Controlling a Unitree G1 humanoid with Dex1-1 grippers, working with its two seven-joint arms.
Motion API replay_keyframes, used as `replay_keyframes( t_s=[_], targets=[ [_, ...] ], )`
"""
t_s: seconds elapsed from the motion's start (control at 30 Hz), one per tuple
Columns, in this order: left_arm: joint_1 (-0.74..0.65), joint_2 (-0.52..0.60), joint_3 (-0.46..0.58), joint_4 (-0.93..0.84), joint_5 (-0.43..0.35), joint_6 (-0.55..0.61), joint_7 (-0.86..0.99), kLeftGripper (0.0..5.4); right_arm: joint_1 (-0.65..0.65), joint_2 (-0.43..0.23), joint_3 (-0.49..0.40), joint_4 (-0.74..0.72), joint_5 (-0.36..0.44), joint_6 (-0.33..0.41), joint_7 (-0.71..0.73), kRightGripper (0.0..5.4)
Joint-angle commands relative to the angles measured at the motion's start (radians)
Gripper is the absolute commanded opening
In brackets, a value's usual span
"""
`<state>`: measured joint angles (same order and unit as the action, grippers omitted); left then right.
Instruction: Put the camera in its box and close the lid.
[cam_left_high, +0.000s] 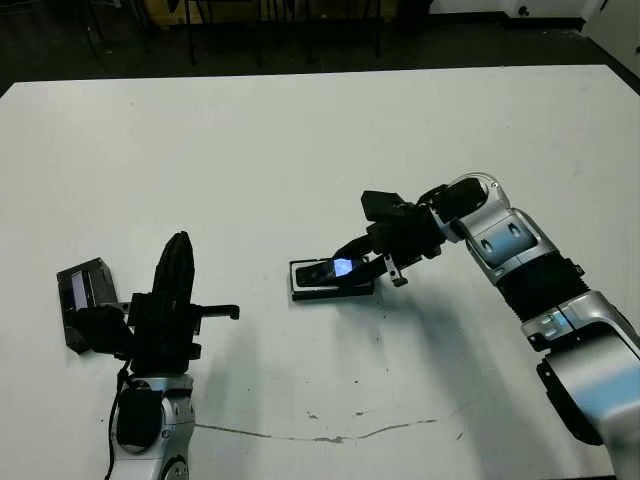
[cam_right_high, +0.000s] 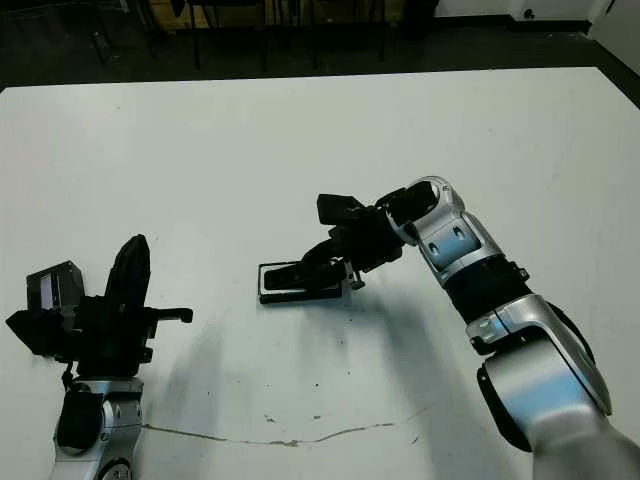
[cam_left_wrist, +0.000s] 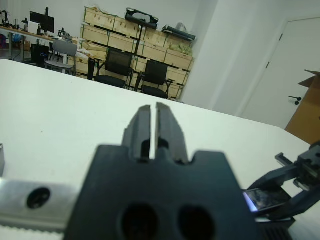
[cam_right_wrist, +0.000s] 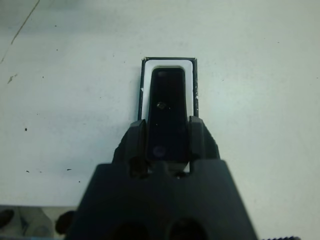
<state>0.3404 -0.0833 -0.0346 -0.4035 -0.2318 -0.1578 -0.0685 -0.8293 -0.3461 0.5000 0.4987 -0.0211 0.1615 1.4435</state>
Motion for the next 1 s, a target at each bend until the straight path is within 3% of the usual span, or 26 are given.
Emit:
replay_keyframes(
  t_s=[0.03, 0.17, 0.27, 0.47, 0.7, 0.87, 1.0],
  targets=[
    [0.052, -0.001, 0.005, 0.013, 0.002, 0.01, 0.007, 0.0, 0.016, 0.005, 0.041, 0.022, -0.04, -0.03, 0.008, 0.88],
    [0.053, 0.001, 0.005, 0.014, 0.005, 0.006, 0.006, 0.0, -0.003, -0.023, -0.005, 0.043, -0.027, -0.16, 0.002, 1.6],
    [0.052, 0.001, 0.005, 0.015, 0.0, 0.008, 0.003, 0.0, -0.009, -0.048, -0.047, 0.038, -0.026, -0.178, -0.031, 2.12],
    [0.046, 0.007, 0.005, 0.021, 0.017, 0.0, 0.004, 0.0, -0.016, -0.089, -0.11, 0.008, -0.022, -0.12, -0.072, 3.2],
    [0.047, 0.007, 0.005, 0.019, 0.011, 0.008, 0.003, 0.0, -0.018, -0.119, -0.152, -0.019, -0.019, -0.133, -0.091, 4.44],
    [0.044, 0.01, 0.008, 0.025, 0.012, 0.001, -0.001, 0.0, -0.027, -0.131, -0.192, -0.002, 0.04, -0.146, -0.034, 5.31],
    [0.043, 0.009, 0.008, 0.025, 0.025, 0.0, 0.004, 0.0, -0.042, -0.142, -0.234, 0.013, 0.114, -0.111, 0.032, 5.38]
  ],
)
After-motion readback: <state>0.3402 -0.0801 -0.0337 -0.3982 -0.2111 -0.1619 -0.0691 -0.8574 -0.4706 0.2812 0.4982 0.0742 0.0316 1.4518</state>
